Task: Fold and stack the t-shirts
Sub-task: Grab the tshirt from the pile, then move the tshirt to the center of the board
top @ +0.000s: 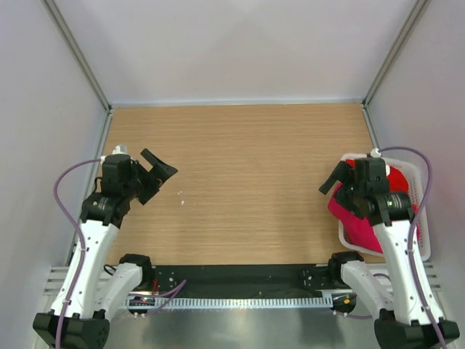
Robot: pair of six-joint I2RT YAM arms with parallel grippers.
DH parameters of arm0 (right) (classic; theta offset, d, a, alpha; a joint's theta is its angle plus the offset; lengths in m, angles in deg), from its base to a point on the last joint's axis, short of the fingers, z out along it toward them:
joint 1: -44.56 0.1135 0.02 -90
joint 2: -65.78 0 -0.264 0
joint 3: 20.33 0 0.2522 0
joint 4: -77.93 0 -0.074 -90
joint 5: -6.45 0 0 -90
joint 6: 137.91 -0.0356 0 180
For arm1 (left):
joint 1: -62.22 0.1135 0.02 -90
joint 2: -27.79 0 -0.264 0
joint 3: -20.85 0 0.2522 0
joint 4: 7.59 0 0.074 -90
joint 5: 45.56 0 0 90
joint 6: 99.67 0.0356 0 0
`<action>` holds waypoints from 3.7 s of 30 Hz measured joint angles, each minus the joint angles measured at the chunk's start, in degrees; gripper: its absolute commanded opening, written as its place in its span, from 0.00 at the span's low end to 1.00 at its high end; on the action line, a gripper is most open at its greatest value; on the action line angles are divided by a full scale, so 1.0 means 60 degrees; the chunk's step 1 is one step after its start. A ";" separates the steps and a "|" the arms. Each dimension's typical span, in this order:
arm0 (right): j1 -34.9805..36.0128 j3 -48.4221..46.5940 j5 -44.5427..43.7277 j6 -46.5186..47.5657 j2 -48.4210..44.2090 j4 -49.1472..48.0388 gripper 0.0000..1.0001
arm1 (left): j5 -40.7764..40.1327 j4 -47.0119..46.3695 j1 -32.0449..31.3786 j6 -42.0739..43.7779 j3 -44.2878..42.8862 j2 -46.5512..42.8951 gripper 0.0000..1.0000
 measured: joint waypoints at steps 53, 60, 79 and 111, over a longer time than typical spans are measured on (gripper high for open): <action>-0.1668 -0.3814 -0.3603 0.1005 0.7147 -0.0022 0.05 | -0.0568 0.2040 -0.1872 0.4204 -0.2248 0.0929 0.94; -0.1708 -0.5898 -0.4397 0.1049 0.7362 0.0299 0.01 | -0.0572 0.2186 -0.1876 0.4215 -0.2353 0.0907 0.94; 0.0936 -1.2313 0.0291 0.0168 0.7672 -0.2160 0.01 | -0.0871 0.2557 -0.1989 0.4091 -0.3785 0.0805 0.90; 0.5064 -0.0007 0.3191 -0.0747 0.6102 -0.4870 0.67 | -0.0714 0.2379 -0.1056 0.0940 -0.2222 0.4863 0.79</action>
